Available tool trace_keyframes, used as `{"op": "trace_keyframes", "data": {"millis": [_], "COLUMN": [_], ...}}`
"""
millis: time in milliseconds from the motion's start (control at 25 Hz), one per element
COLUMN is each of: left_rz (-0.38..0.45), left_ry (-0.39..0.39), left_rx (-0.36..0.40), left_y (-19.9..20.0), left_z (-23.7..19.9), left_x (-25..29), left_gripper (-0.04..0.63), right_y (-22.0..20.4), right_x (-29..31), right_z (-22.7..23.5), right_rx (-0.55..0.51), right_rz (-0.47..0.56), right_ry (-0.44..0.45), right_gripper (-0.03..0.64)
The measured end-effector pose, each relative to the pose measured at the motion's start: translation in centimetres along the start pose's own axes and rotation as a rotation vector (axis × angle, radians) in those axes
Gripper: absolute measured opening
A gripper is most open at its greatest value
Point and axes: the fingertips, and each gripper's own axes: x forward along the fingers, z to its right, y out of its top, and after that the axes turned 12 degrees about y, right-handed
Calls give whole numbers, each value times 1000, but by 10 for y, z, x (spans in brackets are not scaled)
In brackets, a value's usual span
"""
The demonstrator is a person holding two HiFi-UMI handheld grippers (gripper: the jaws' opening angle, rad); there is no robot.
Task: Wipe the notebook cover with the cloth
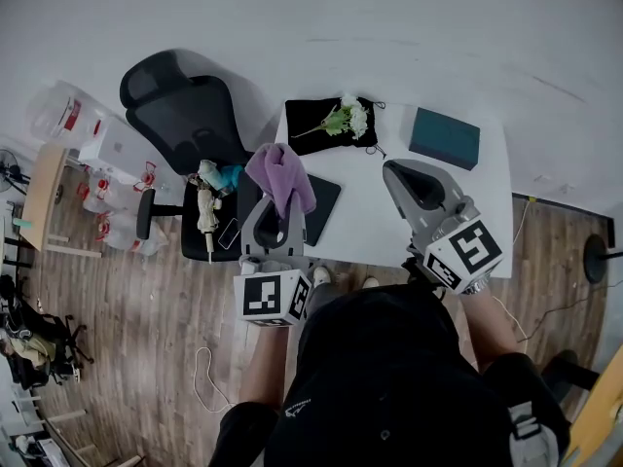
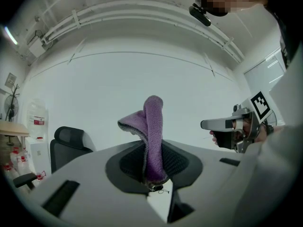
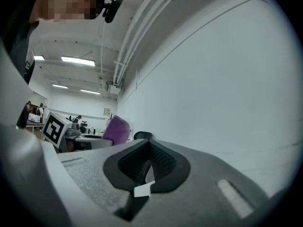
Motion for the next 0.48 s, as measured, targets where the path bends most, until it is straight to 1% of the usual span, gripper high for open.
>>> {"op": "trace_keyframes", "data": {"millis": [480], "left_rz": [-8], "left_ry": [12], "left_rx": [-2], "left_y": [-8], "left_z": [5], "left_x": [-5], "left_gripper": [75], "right_y": [-9], "right_x": [1], "right_z": [-4], "right_rx": [-4], "right_rz": [-16], "right_ry": [20], "right_gripper": [2]}}
